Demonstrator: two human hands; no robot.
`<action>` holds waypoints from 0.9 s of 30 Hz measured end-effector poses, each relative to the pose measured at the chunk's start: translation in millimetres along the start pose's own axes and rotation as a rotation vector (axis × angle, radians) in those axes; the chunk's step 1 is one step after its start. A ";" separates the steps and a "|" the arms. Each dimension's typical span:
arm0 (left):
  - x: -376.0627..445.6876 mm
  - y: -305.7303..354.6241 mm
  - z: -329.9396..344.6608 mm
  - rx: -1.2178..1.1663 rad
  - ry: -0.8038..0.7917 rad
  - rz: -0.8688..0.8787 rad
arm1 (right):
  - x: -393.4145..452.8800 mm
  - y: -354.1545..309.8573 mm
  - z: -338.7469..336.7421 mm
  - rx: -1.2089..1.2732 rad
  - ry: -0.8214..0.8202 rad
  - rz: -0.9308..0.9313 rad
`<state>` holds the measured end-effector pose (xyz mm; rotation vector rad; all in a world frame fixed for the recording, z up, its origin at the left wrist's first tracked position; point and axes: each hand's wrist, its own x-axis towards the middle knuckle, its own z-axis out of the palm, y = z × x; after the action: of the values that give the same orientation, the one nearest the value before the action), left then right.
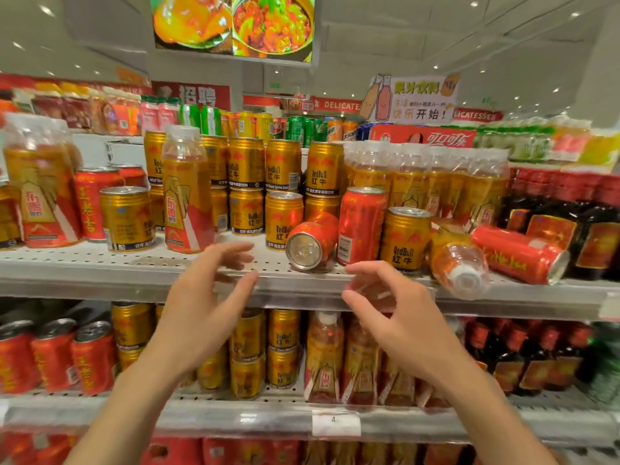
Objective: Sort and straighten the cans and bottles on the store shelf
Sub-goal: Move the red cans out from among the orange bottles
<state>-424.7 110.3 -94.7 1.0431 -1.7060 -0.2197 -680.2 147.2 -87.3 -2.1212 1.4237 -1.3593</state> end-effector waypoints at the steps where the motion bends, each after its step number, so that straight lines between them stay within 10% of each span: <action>1: 12.8 -3.1 -4.2 0.064 -0.011 0.052 | 10.4 -4.1 -2.3 -0.068 -0.009 -0.076; 8: 65.1 -44.2 -19.1 0.450 -0.378 0.158 | 80.0 -23.3 -4.8 -0.658 -0.193 -0.403; 14: 64.4 -61.7 -11.9 0.570 -0.352 0.220 | 100.9 -32.4 12.0 -0.938 -0.375 -0.419; 27: 62.1 -63.6 -8.6 0.572 -0.323 0.237 | 116.5 -43.0 2.1 -0.422 -0.127 -0.204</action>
<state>-386.5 30.0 -86.8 1.2448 -2.2402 0.2863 -642.6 71.6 3.8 -2.6278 1.5895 -1.0285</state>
